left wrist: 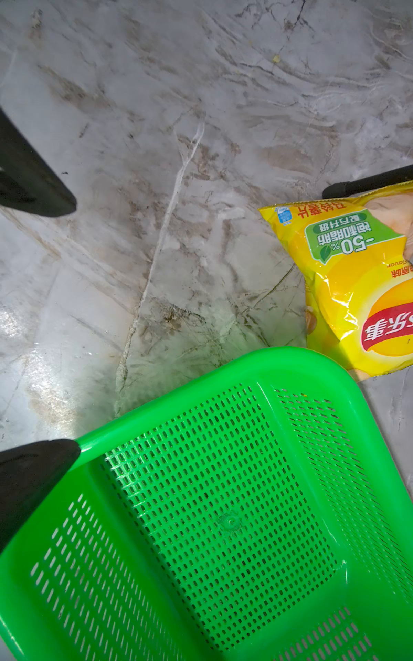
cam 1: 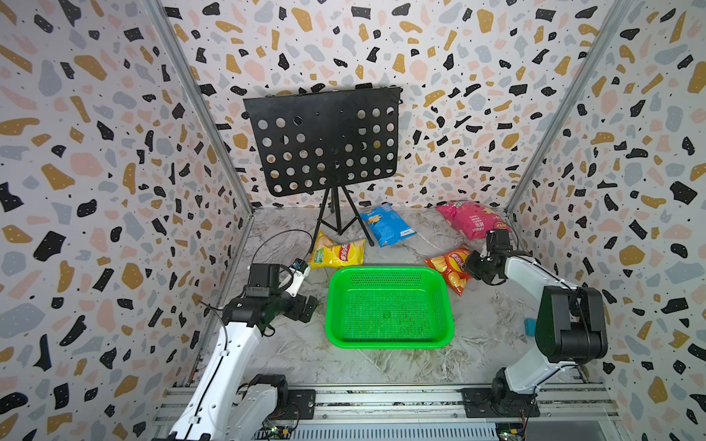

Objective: Put the potato chips into the basket
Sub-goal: Pick up the potato chip from the center of the board, then place the potato chip in the basket.

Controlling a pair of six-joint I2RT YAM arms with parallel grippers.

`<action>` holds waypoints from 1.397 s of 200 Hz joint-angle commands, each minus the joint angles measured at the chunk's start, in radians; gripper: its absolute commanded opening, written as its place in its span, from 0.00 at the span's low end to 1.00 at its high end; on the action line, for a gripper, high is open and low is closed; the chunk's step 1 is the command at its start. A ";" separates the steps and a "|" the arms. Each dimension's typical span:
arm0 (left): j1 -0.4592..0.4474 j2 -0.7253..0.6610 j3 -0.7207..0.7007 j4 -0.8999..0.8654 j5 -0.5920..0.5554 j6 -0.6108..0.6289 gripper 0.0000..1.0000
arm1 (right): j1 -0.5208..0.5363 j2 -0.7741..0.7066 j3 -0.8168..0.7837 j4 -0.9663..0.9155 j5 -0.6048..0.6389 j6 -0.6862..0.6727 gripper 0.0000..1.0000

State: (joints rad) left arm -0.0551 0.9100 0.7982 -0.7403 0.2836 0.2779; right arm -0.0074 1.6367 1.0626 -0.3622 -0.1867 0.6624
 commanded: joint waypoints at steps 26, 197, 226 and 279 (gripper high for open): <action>0.004 -0.007 -0.008 0.009 0.012 0.018 1.00 | -0.004 -0.067 0.051 -0.082 0.075 -0.041 0.00; 0.004 0.000 -0.009 0.009 0.012 0.018 1.00 | 0.292 -0.342 0.335 -0.316 -0.063 -0.234 0.00; 0.005 0.006 -0.009 0.009 0.011 0.018 1.00 | 0.442 -0.335 0.314 -0.302 -0.212 -0.266 0.00; 0.005 0.019 -0.007 0.010 0.012 0.016 1.00 | 0.683 -0.264 0.229 -0.150 -0.301 -0.350 0.00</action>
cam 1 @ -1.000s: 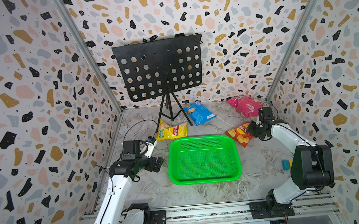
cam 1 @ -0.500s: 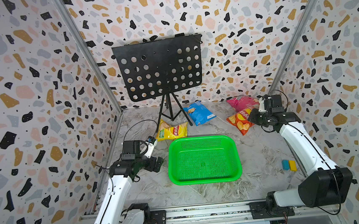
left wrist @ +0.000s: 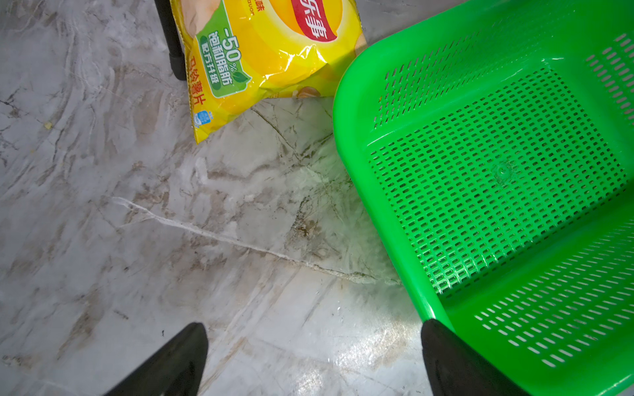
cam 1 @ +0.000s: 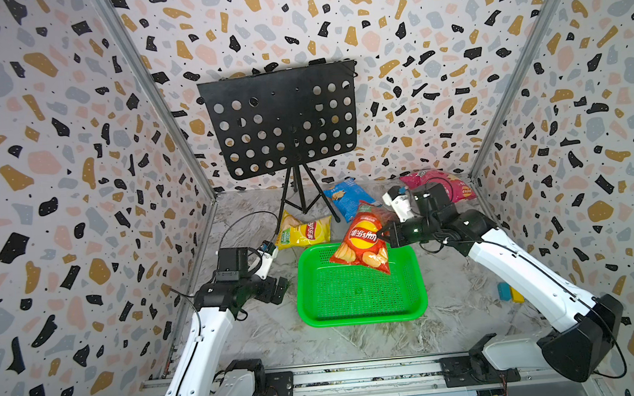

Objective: Put the potato chips into the basket
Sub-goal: Place the potato chip in the basket.

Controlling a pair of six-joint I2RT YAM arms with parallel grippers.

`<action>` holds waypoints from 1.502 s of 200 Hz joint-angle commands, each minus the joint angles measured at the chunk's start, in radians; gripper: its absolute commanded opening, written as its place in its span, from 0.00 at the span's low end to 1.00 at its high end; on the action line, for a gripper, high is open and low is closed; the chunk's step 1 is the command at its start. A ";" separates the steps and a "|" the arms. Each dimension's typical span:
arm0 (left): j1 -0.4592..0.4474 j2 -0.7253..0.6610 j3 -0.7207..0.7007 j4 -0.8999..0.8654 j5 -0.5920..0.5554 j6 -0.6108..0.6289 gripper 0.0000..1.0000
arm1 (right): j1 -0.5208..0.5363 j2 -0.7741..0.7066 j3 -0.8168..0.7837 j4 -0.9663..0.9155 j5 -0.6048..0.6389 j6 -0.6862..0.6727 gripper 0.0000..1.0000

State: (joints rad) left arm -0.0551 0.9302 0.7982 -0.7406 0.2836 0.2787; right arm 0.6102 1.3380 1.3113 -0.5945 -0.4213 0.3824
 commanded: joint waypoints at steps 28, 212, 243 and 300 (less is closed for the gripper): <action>0.004 -0.006 -0.007 0.010 0.008 0.015 1.00 | 0.135 0.124 -0.003 0.084 -0.058 -0.134 0.00; 0.004 -0.017 -0.010 0.012 0.009 0.015 1.00 | 0.210 0.343 -0.071 0.255 -0.040 -0.145 0.00; 0.004 -0.018 -0.010 0.013 0.010 0.017 1.00 | 0.220 0.315 -0.099 0.264 -0.027 -0.131 0.00; 0.005 -0.018 -0.010 0.013 0.012 0.017 1.00 | 0.226 0.245 -0.110 0.306 -0.008 0.018 0.00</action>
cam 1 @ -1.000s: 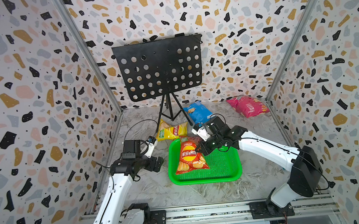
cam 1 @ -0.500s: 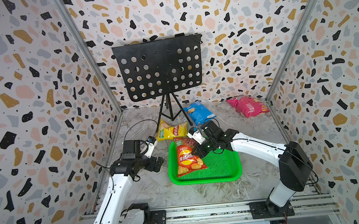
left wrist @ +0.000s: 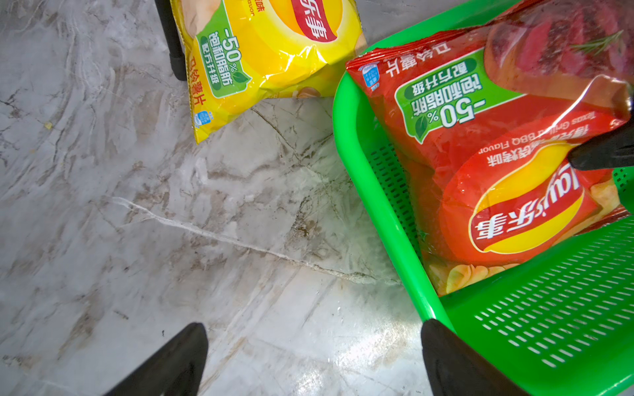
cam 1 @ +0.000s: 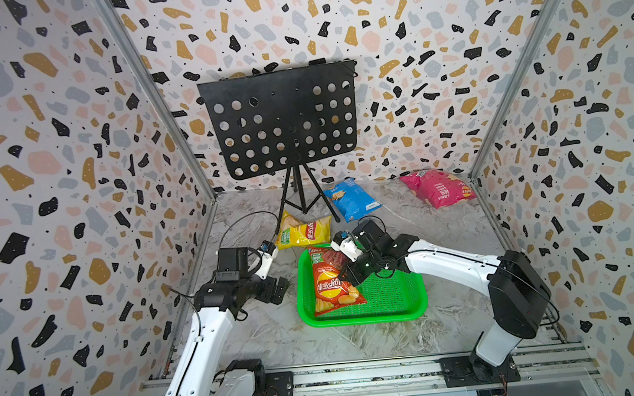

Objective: Put the potato chips into the basket
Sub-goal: Place the potato chip in the basket.

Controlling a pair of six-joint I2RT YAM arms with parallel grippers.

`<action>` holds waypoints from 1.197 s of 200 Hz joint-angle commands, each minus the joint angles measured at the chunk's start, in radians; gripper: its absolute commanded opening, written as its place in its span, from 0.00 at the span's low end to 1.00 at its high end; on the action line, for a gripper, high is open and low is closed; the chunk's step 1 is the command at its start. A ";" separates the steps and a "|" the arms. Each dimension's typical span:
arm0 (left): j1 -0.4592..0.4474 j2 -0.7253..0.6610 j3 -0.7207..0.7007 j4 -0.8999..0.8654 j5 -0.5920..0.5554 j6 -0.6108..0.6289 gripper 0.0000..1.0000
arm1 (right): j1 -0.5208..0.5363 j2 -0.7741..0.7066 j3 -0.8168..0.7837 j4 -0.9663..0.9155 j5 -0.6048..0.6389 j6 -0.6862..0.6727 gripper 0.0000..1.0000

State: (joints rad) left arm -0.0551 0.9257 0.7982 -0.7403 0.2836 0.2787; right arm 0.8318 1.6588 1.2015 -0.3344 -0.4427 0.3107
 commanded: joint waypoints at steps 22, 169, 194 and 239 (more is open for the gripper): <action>0.005 -0.014 -0.011 0.013 0.009 0.017 1.00 | 0.005 -0.070 -0.001 0.068 -0.002 0.143 0.00; 0.004 -0.014 -0.010 0.009 0.012 0.019 1.00 | 0.006 -0.096 0.049 -0.215 0.301 -0.018 0.53; 0.005 -0.012 -0.010 0.010 0.012 0.019 1.00 | 0.006 -0.110 0.103 -0.269 0.321 -0.050 0.54; 0.003 -0.009 -0.009 0.009 0.012 0.019 1.00 | 0.006 -0.023 0.214 -0.275 0.280 -0.033 0.56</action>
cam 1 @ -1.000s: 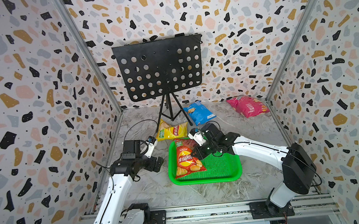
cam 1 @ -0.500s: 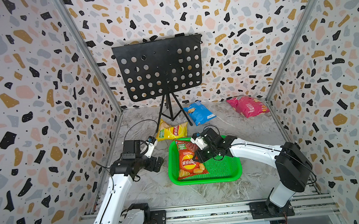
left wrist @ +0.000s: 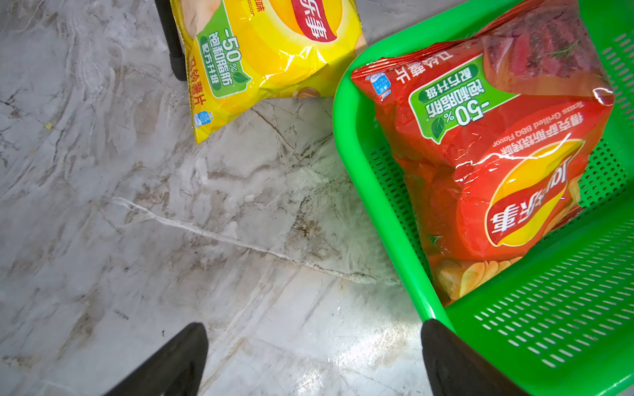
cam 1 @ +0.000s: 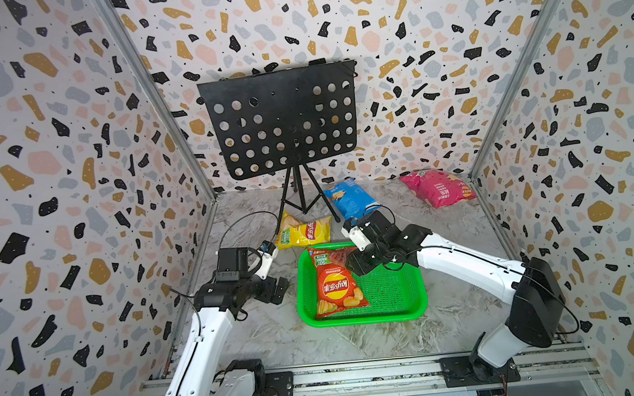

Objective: Put the potato chips into the basket
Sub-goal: Place the potato chip in the basket.

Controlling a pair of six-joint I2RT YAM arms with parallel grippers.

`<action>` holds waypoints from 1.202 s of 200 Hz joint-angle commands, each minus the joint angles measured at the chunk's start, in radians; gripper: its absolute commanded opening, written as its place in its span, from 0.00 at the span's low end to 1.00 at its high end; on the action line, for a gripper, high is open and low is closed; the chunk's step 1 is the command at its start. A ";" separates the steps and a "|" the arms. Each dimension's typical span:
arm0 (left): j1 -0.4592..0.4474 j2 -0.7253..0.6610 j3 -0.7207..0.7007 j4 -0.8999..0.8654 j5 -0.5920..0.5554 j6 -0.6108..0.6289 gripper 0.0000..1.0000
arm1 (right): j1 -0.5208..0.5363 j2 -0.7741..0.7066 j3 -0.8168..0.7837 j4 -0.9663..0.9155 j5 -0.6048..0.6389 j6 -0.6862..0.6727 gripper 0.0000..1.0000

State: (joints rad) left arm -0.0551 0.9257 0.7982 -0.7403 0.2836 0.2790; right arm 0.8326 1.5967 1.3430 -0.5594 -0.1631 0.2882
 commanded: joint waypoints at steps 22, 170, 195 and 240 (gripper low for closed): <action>0.005 -0.009 -0.010 0.008 0.011 0.019 1.00 | 0.004 0.118 0.117 -0.048 0.003 -0.001 0.56; 0.005 -0.011 -0.010 0.009 0.011 0.020 1.00 | 0.005 0.206 0.128 -0.077 0.069 0.088 0.58; 0.004 -0.011 -0.010 0.009 0.012 0.020 1.00 | 0.005 0.148 0.150 -0.097 0.057 0.098 0.62; 0.005 -0.011 -0.011 0.009 0.014 0.021 1.00 | 0.011 0.192 0.202 -0.103 0.033 0.143 0.65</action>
State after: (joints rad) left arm -0.0551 0.9257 0.7982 -0.7403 0.2836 0.2817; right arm 0.8333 1.7794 1.4982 -0.6289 -0.1234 0.3977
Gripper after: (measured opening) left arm 0.997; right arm 0.645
